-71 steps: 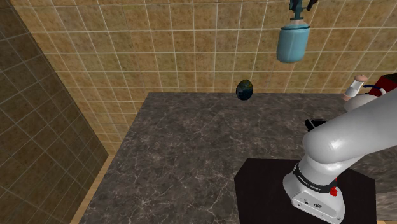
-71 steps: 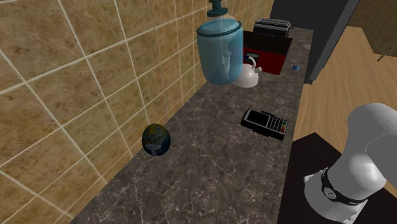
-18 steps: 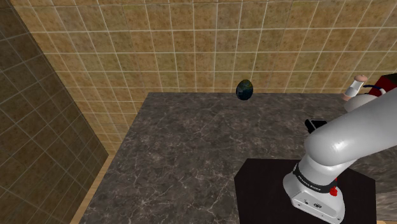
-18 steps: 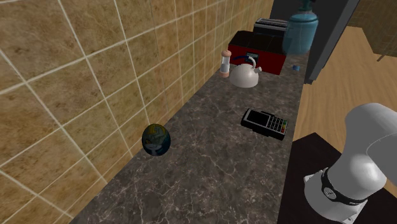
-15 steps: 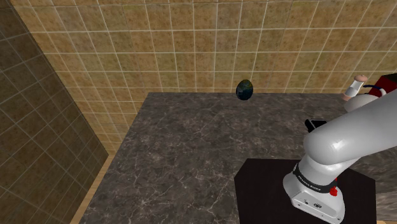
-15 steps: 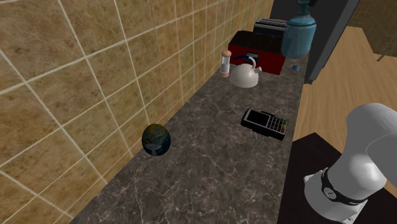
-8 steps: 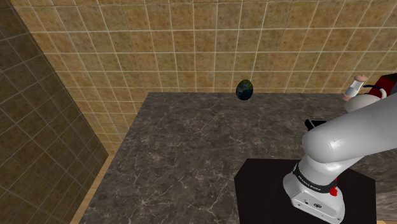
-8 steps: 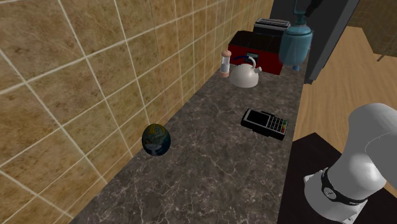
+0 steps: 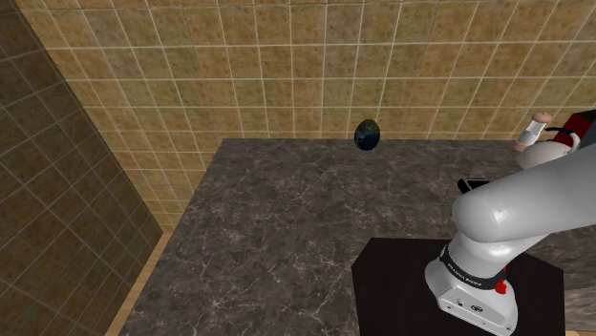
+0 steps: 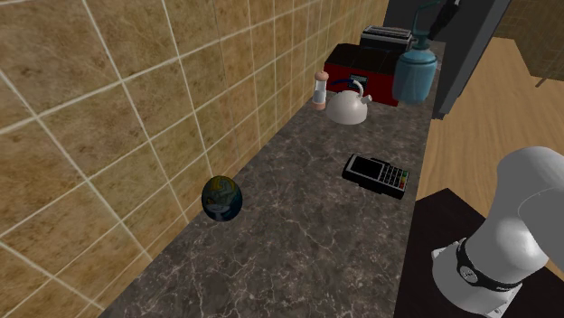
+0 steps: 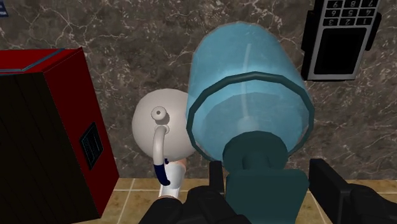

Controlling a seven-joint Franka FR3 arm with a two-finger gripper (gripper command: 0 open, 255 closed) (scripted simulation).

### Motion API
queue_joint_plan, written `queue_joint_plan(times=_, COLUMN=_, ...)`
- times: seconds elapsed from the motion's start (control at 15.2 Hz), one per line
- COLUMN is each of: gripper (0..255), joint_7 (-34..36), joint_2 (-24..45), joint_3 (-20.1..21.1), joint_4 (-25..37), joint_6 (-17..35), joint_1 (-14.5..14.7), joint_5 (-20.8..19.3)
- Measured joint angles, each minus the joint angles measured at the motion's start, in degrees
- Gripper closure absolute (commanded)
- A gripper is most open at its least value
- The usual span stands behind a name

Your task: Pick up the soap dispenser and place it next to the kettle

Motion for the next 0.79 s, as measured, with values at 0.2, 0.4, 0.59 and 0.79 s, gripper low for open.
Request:
queue_joint_plan(times=0.2, gripper=255, joint_7=0.06, joint_2=-0.46, joint_3=-0.08, joint_4=-2.59, joint_6=2.25, joint_1=-0.50, joint_5=-0.47)
queue_joint_plan(times=0.4, gripper=255, joint_7=-0.03, joint_2=-0.80, joint_3=-0.55, joint_4=-4.99, joint_6=4.49, joint_1=-0.75, joint_5=-0.89)
queue_joint_plan(times=0.59, gripper=255, joint_7=-0.21, joint_2=-1.13, joint_3=-1.11, joint_4=-7.24, joint_6=6.61, joint_1=-1.01, joint_5=-1.34)
queue_joint_plan(times=0.79, gripper=255, joint_7=-0.32, joint_2=-1.34, joint_3=-1.79, joint_4=-9.52, joint_6=8.86, joint_1=-1.10, joint_5=-1.73)
